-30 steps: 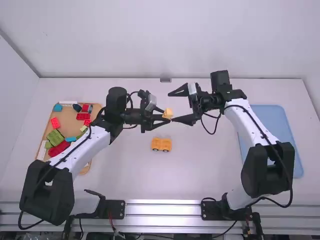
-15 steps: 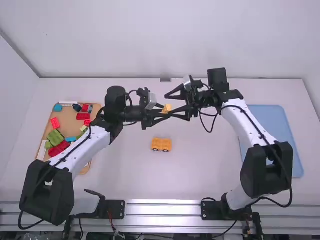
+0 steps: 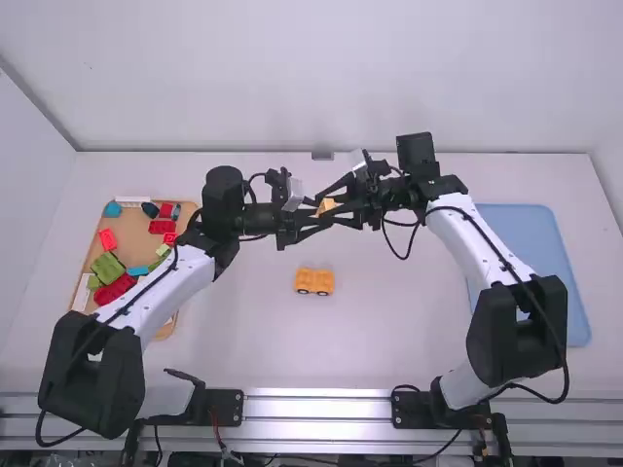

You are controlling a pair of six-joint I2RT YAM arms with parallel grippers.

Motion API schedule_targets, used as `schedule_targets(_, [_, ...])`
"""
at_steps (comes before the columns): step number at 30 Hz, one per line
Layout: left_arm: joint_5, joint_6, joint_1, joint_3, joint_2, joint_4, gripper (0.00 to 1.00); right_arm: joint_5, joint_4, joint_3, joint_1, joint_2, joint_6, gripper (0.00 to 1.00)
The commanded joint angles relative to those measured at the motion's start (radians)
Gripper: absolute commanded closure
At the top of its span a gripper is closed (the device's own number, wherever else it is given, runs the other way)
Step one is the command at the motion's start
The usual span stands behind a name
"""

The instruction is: Assemble lego blocks to make yellow taxi

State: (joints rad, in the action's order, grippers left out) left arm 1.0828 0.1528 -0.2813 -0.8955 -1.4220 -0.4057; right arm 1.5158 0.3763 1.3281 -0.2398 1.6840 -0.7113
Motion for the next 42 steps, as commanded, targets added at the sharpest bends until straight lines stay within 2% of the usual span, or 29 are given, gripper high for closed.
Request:
schedule_targets(1, [0.027,-0.006,0.0,0.013,-0.001,-0.003,0.98,0.026,-0.002,-0.008,0.003,0.011,-0.004,0.59])
schedule_targets(13, [0.024,-0.055,0.0,0.013,-0.001,-0.066,0.98,0.027,-0.006,-0.008,-0.008,0.011,-0.003,0.73])
schedule_targets(15, [0.024,-0.051,0.0,0.013,-0.001,-0.067,0.94,0.032,-0.006,-0.008,-0.008,0.011,-0.005,0.77])
schedule_targets(17, [0.017,-0.053,0.0,0.013,-0.001,-0.066,0.84,0.032,-0.016,-0.008,-0.008,0.011,-0.003,0.78])
schedule_targets(18, [0.002,-0.055,0.0,0.013,-0.001,-0.061,0.64,0.028,-0.028,-0.008,-0.008,0.011,-0.003,0.78])
schedule_targets(19, [-0.015,-0.06,0.0,0.013,-0.001,-0.055,0.37,0.018,-0.038,-0.008,-0.006,0.011,0.003,0.79])
schedule_targets(20, [-0.043,-0.059,0.0,0.013,-0.001,-0.042,0.17,-0.004,-0.068,-0.007,0.003,0.01,0.034,0.79])
schedule_targets(22, [-0.092,-0.059,0.0,0.013,-0.001,-0.014,0.01,-0.079,-0.132,-0.005,0.014,0.01,0.12,0.81])
schedule_targets(24, [-0.139,-0.059,0.0,0.013,-0.001,0.017,0.01,-0.189,-0.196,-0.005,0.018,0.009,0.225,0.82])
schedule_targets(27, [-0.265,-0.059,0.0,0.013,-0.001,0.105,0.01,-0.533,-0.289,-0.006,0.005,0.009,0.403,0.82])
schedule_targets(30, [-0.356,-0.059,0.0,0.013,-0.001,0.158,0.01,-0.731,-0.279,-0.006,-0.01,0.009,0.439,0.82])
schedule_targets(34, [-0.53,-0.059,0.0,0.013,-0.001,0.226,0.01,-0.979,-0.156,-0.006,-0.034,0.009,0.382,0.82])
schedule_targets(38, [-0.737,-0.059,0.0,0.013,-0.001,0.282,0.01,-1.267,0.065,-0.006,-0.064,0.01,0.225,0.85])
schedule_targets(42, [-0.736,0.055,0.0,0.013,-0.001,0.354,0.01,-1.341,0.299,-0.019,-0.111,0.013,-0.03,0.83])
